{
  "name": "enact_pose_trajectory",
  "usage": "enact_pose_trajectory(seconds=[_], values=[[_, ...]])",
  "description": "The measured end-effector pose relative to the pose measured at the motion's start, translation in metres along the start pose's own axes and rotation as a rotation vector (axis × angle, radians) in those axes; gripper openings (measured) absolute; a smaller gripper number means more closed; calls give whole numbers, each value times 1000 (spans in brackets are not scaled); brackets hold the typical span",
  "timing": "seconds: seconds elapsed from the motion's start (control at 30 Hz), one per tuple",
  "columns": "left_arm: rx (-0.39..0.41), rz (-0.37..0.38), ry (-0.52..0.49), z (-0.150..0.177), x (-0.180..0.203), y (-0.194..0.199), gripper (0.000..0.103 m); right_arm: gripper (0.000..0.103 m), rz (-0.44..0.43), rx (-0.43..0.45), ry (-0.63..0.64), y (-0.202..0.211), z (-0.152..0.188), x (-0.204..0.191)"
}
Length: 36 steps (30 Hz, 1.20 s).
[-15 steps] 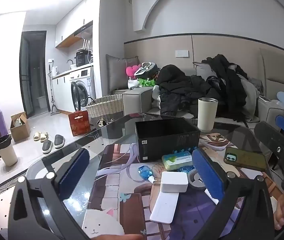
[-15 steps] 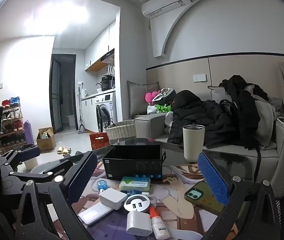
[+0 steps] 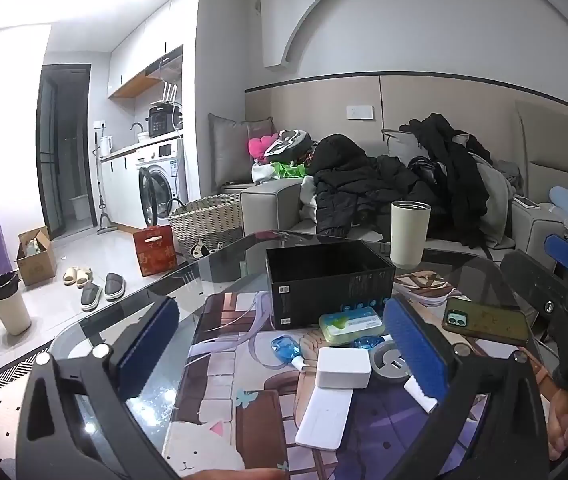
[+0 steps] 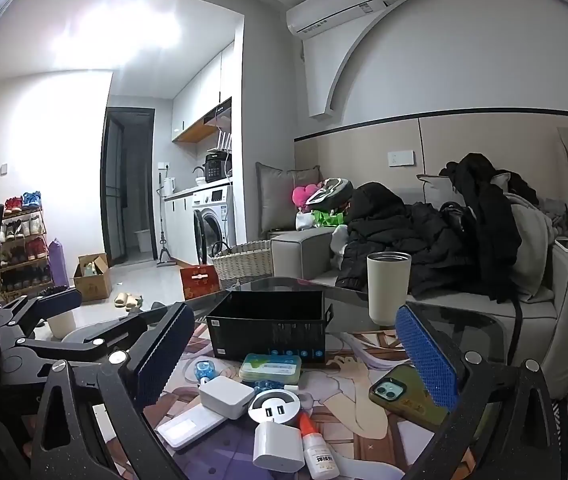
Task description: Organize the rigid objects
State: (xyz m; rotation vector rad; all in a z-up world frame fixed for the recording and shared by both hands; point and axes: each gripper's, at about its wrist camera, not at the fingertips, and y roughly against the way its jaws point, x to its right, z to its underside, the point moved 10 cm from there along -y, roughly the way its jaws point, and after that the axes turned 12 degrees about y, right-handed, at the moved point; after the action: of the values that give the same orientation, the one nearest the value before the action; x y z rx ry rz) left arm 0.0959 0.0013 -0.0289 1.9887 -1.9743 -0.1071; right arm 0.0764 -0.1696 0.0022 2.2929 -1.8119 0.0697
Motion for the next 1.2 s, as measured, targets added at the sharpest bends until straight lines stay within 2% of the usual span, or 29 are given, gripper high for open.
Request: enact_pose_trajectory(seconds=[0.33,1.2], values=[[2,-2,-4,-3,5,5,103,102,-5,43,27,7,-4,-9],[5,13,-4,-7,11,8,103,102,-20,44,26,6,-8,-11]])
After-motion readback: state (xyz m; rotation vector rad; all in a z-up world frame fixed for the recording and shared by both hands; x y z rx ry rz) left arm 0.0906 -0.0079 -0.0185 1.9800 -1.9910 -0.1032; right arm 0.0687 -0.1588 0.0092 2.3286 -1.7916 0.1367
